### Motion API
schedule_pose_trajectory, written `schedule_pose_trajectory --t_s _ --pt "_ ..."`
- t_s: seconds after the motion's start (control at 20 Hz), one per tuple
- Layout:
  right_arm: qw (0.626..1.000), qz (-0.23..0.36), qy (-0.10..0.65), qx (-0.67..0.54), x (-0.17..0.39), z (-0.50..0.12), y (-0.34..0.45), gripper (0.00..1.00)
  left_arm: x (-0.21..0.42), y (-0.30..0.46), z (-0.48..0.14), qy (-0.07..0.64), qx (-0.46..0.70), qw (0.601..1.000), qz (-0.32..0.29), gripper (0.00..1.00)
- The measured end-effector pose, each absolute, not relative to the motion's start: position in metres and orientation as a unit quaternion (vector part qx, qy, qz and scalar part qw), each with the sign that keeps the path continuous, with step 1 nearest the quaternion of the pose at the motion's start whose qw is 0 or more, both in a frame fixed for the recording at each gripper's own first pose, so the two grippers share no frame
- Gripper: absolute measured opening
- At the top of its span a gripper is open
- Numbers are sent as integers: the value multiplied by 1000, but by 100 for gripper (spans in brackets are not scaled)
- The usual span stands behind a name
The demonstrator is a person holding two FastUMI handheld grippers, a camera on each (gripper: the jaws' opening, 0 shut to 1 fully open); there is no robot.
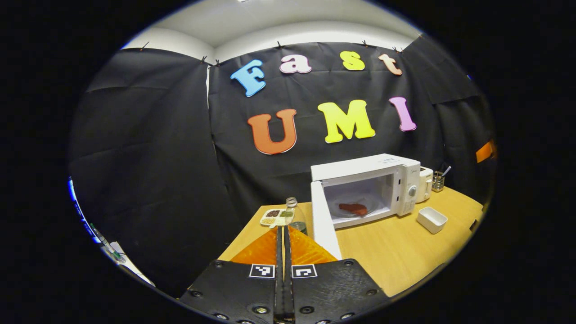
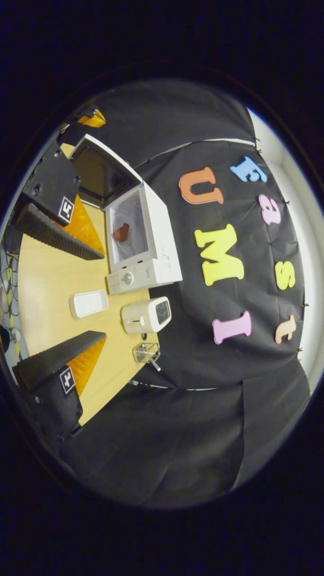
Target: Open the microwave oven with the left hand, put the food in, and close the microwave oven.
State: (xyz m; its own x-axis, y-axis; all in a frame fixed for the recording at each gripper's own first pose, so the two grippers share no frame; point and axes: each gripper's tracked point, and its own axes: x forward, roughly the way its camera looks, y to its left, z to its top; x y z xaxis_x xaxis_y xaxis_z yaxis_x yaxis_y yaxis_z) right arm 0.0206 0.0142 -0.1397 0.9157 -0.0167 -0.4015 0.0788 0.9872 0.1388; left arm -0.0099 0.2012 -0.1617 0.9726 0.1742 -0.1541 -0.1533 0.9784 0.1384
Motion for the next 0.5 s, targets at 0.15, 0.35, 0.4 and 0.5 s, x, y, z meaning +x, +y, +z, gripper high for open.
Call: schedule_pose_trajectory --t_s 0.15,0.35,0.4,0.5 --pt "974 -17 213 80 17 -143 24 100 -17 232 -188 103 65 987 109 0" --pt "970 -1 230 74 17 -147 39 100 -18 246 -228 138 68 981 120 0" --pt "970 1 233 71 17 -148 42 100 -18 245 -236 146 66 980 116 0" --pt "969 7 236 69 19 -149 46 100 -13 234 -241 148 64 981 106 0"
